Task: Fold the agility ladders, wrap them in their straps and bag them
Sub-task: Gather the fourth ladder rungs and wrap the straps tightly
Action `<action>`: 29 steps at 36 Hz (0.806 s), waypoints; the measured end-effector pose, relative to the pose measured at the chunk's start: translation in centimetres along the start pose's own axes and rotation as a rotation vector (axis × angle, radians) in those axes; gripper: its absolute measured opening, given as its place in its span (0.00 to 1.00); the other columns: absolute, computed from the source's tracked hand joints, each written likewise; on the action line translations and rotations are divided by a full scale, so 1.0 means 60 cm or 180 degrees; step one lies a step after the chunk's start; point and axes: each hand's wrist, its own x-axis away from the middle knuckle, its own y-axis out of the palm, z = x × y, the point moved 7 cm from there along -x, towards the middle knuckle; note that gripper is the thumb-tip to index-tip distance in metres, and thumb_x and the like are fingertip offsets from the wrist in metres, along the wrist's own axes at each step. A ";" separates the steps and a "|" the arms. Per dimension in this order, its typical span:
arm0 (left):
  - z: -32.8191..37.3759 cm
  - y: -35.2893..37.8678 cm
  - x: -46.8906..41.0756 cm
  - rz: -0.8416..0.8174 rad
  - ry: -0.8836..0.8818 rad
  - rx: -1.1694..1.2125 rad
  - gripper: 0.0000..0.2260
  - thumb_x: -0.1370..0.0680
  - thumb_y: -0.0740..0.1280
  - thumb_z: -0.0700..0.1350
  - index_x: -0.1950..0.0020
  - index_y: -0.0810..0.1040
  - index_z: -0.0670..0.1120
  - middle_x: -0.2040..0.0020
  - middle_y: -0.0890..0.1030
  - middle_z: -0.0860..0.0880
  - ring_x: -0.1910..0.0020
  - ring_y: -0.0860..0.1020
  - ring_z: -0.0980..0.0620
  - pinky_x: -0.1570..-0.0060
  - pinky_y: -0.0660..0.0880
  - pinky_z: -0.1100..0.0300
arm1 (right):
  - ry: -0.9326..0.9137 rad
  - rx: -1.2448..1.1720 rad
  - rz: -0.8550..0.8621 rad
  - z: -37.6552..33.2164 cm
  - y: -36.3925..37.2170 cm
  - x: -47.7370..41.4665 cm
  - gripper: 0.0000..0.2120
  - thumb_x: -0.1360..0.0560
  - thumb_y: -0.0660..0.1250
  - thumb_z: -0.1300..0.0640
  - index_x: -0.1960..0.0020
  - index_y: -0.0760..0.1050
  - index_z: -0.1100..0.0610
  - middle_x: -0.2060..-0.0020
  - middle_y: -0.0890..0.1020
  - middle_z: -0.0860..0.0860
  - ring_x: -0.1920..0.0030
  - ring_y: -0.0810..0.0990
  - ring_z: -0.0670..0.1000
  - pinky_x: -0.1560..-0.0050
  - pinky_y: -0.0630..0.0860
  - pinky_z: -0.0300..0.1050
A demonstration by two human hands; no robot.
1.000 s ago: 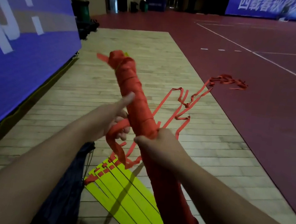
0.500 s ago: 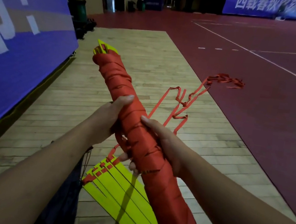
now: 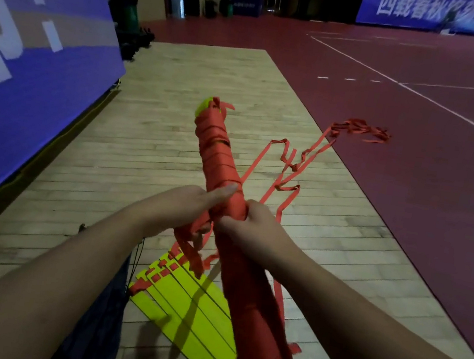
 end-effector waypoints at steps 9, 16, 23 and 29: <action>-0.018 -0.011 -0.001 0.0478 -0.0163 0.1249 0.20 0.23 0.67 0.59 0.50 0.81 0.41 0.57 0.80 0.39 0.58 0.76 0.41 0.59 0.73 0.53 | -0.0239 -0.0737 -0.0246 -0.005 0.007 0.012 0.23 0.29 0.69 0.50 0.37 0.78 0.58 0.50 0.85 0.58 0.52 0.86 0.58 0.49 0.83 0.56; 0.003 -0.014 0.005 0.0490 0.0161 0.2377 0.21 0.21 0.61 0.59 0.43 0.79 0.42 0.56 0.84 0.43 0.58 0.83 0.48 0.50 0.80 0.53 | 0.0636 -0.2794 -0.0509 0.007 0.026 0.008 0.29 0.36 0.77 0.44 0.44 0.74 0.61 0.61 0.77 0.55 0.66 0.74 0.51 0.63 0.72 0.45; 0.000 -0.038 -0.001 0.0720 0.0370 0.2395 0.21 0.24 0.64 0.61 0.50 0.83 0.45 0.53 0.84 0.42 0.50 0.79 0.43 0.40 0.70 0.46 | 0.1024 -0.3433 -0.2199 -0.033 0.070 0.066 0.25 0.25 0.61 0.41 0.51 0.77 0.65 0.59 0.81 0.61 0.65 0.82 0.56 0.62 0.82 0.44; -0.014 -0.035 0.009 -0.0073 -0.0202 0.1637 0.37 0.25 0.61 0.70 0.42 0.75 0.35 0.59 0.79 0.33 0.64 0.79 0.40 0.64 0.81 0.53 | 0.0808 -0.2337 -0.1239 -0.031 0.018 0.057 0.16 0.22 0.67 0.51 0.56 0.77 0.65 0.69 0.80 0.59 0.75 0.80 0.53 0.75 0.77 0.40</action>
